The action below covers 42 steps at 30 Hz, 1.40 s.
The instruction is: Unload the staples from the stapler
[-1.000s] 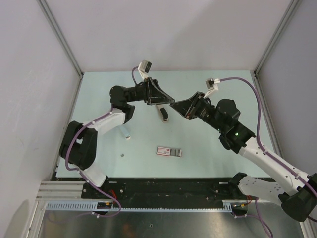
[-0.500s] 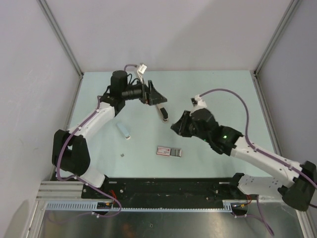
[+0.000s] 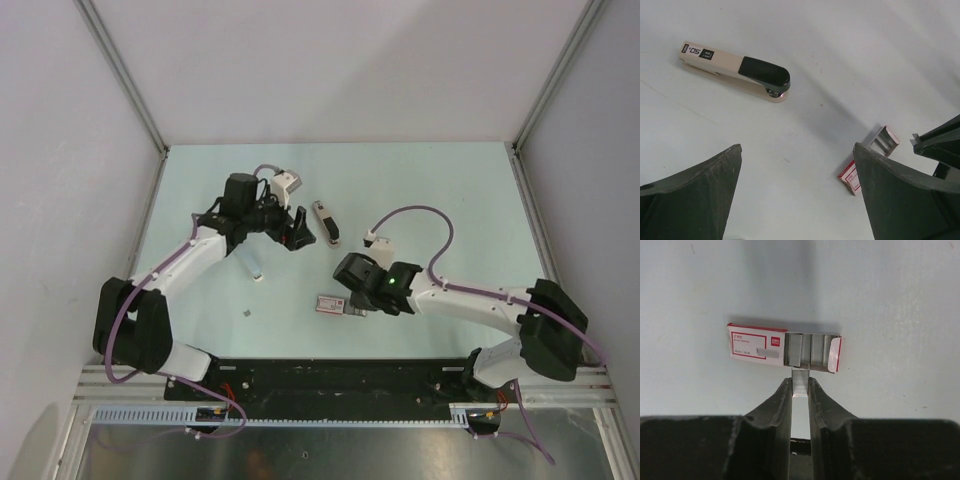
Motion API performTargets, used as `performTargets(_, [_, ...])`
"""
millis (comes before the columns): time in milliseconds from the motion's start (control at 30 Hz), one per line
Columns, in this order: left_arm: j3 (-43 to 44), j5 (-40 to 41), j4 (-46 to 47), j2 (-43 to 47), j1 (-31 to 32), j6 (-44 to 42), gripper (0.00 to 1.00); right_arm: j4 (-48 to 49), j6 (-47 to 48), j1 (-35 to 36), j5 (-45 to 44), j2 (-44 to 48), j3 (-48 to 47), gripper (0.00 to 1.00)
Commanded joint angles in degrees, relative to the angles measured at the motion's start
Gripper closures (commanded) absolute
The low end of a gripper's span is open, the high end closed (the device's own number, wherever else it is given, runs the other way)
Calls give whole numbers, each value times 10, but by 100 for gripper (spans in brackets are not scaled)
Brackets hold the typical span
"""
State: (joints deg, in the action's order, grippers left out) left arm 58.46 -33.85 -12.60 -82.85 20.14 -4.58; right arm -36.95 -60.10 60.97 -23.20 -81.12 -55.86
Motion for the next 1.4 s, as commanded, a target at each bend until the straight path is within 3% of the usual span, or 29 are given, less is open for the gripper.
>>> performTargets(0, [-17, 6, 4, 21, 2, -63, 4, -17, -42, 15, -34, -38, -34, 100])
performTargets(367, [-37, -16, 13, 29, 2, -59, 6, -11, -50, 21, -38, -92, -48, 100])
performTargets(533, [-39, -14, 17, 33, 7, -55, 1, -5, -50, 19, -37, -110, -49, 99])
performTargets(1367, [-39, -9, 17, 44, 16, -54, 1, 2, -47, 9, -20, -140, -51, 97])
